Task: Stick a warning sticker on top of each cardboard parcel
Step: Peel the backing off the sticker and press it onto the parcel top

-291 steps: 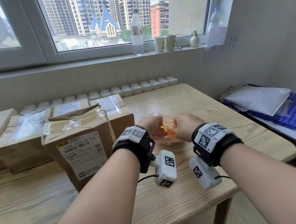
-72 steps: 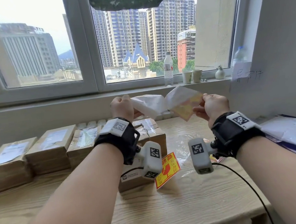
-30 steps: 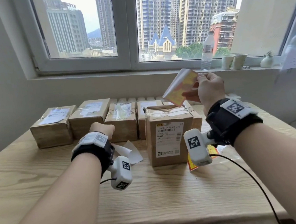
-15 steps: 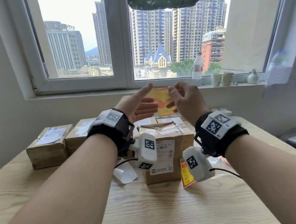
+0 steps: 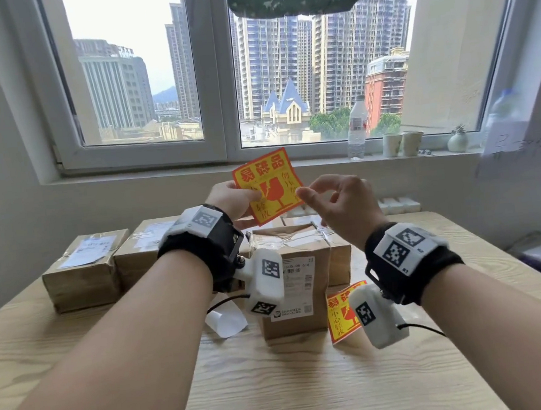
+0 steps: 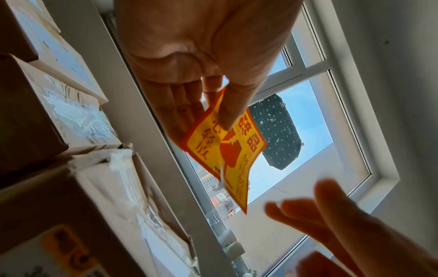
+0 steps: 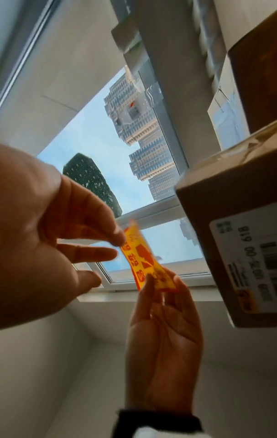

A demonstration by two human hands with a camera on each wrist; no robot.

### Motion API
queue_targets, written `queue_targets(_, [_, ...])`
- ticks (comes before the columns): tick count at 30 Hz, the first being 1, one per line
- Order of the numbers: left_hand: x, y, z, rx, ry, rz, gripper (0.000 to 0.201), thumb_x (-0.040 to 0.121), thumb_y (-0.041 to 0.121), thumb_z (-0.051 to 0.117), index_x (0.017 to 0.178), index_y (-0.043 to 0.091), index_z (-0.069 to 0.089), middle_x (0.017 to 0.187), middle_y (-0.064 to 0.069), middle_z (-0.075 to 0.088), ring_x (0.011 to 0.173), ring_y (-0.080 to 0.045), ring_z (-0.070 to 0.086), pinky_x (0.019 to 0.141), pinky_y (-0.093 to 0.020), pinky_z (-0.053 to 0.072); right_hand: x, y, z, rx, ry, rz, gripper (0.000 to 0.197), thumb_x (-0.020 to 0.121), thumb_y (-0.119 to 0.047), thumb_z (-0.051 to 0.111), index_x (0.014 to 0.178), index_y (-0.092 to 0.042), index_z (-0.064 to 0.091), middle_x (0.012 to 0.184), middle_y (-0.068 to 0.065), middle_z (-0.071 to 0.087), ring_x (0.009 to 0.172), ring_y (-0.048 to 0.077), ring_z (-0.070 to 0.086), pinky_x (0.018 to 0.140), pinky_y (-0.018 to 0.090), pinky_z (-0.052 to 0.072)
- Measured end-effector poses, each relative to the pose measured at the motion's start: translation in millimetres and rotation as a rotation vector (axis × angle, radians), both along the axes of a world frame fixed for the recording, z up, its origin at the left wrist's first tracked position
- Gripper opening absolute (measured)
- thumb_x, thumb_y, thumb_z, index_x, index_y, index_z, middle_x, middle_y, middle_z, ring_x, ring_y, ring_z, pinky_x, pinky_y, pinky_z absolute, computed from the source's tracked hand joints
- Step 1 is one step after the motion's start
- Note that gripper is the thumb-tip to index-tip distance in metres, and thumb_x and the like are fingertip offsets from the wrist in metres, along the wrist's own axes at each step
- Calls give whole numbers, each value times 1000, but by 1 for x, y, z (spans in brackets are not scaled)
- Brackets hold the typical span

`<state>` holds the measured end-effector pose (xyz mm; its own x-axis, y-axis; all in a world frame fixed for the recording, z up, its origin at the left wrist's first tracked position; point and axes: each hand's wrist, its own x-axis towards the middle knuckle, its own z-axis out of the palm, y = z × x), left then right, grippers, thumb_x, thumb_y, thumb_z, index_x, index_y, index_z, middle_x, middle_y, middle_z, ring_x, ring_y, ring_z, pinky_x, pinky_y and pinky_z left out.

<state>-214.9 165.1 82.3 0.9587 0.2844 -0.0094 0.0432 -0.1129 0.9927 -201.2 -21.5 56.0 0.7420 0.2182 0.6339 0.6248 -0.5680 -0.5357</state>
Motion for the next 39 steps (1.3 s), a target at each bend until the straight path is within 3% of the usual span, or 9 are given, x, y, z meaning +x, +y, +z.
queue_targets(5, [-3, 1, -5, -43, 53, -91, 22, 88, -4, 60, 104, 12, 60, 102, -9, 69, 90, -23, 69, 75, -36, 59, 20, -10, 3, 171, 224, 61, 8, 84, -29, 71, 78, -34, 68, 96, -8, 69, 85, 16, 67, 79, 41, 56])
queue_targets(7, [-4, 1, -7, -76, 57, -121, 24, 88, -5, 59, 106, 11, 60, 106, -11, 68, 96, -27, 68, 77, -38, 59, 20, -8, 3, 227, 347, 144, 12, 84, -18, 72, 79, -28, 69, 101, -2, 71, 95, 20, 67, 83, 38, 57])
queue_targets(10, [-4, 0, -10, -70, 60, -156, 21, 87, -5, 61, 102, 10, 60, 106, -13, 69, 95, -27, 69, 81, -40, 58, 18, -3, 0, 331, 441, 164, 16, 83, -3, 70, 78, -18, 70, 91, 6, 73, 88, 22, 69, 79, 34, 58])
queue_targets(13, [-5, 1, -13, -52, 48, -112, 25, 85, -3, 65, 105, 10, 57, 103, -12, 71, 84, -22, 71, 68, -31, 60, 18, 1, -4, 375, 448, 139, 19, 83, 3, 68, 75, -15, 69, 87, 10, 72, 82, 24, 70, 76, 35, 59])
queue_targets(18, [-6, 7, -20, 27, 33, 58, 14, 84, 4, 70, 95, 4, 62, 95, -14, 72, 67, -15, 69, 48, -20, 56, 18, 2, -8, 379, 513, 92, 15, 82, 2, 70, 85, -13, 67, 90, 15, 71, 79, 26, 71, 78, 38, 60])
queue_targets(26, [1, 12, -34, 141, -24, 103, 28, 73, 4, 80, 94, 11, 64, 89, -3, 73, 78, -14, 70, 74, -31, 57, 18, 7, -18, 175, 265, -35, 19, 80, -11, 75, 89, -27, 69, 82, -4, 74, 76, 14, 72, 77, 40, 60])
queue_targets(30, [1, 10, -35, 163, -28, 100, 27, 74, 5, 80, 94, 10, 63, 87, -3, 72, 75, -12, 69, 64, -25, 55, 16, 8, -20, 167, 268, -65, 17, 79, -11, 75, 90, -24, 69, 81, -2, 74, 72, 14, 72, 71, 38, 61])
queue_targets(34, [0, 7, -39, 205, 12, 114, 29, 72, 6, 82, 93, 9, 61, 88, -7, 71, 73, -14, 71, 65, -26, 59, 14, 10, -23, 115, 348, -63, 14, 79, -12, 76, 91, -18, 69, 88, 4, 73, 69, 13, 69, 59, 25, 58])
queue_targets(39, [0, 3, -38, 242, 23, 102, 44, 69, 7, 84, 100, 10, 53, 92, -9, 65, 68, -16, 71, 56, -25, 59, 16, 15, -26, 53, 341, -129, 19, 76, -19, 78, 71, -33, 65, 90, 0, 73, 83, 18, 70, 81, 39, 58])
